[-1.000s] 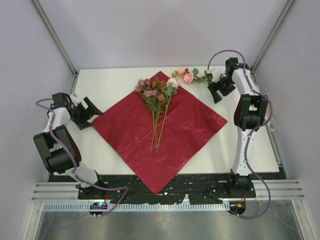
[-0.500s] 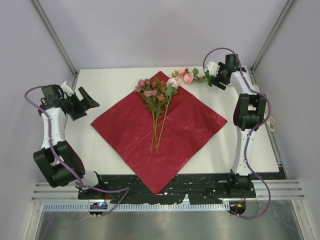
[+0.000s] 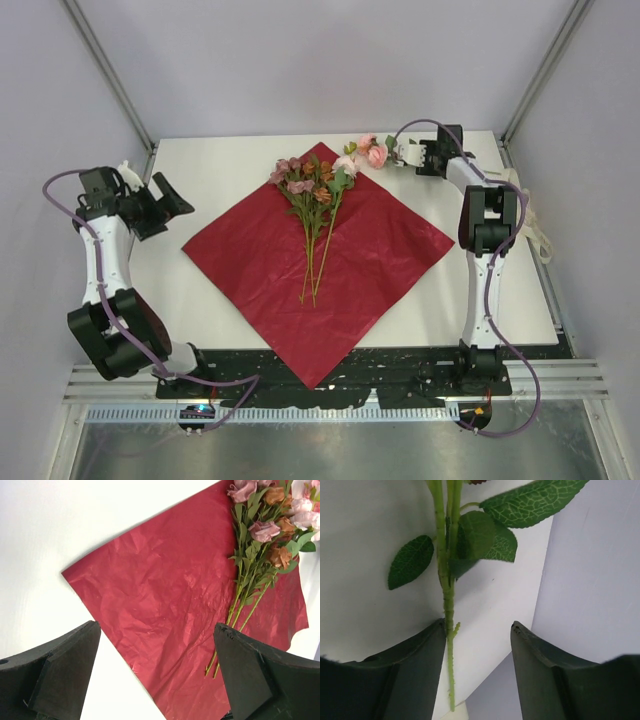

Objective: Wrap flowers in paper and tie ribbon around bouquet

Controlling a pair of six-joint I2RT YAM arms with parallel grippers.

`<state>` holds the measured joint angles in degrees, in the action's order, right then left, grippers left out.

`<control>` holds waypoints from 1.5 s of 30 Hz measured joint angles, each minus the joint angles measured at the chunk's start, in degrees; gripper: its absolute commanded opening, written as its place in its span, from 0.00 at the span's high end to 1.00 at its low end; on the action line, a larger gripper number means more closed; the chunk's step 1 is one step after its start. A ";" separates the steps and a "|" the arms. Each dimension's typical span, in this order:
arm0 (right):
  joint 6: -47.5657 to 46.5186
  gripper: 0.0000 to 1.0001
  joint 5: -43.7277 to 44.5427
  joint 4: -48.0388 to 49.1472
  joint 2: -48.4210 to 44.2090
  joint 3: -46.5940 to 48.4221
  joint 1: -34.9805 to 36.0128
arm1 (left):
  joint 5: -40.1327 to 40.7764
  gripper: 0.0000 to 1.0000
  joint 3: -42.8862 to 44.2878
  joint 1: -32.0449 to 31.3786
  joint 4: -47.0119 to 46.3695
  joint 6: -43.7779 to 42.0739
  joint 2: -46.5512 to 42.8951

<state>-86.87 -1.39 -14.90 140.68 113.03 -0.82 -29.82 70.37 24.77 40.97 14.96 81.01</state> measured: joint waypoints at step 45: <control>117.31 0.94 -32.15 9.84 -46.12 -31.56 9.33 | -6.69 0.00 -5.18 0.33 -4.13 -2.49 -15.10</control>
<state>30.44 -33.54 -5.06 94.56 81.47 8.51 -36.51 65.19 25.10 36.84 12.47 65.91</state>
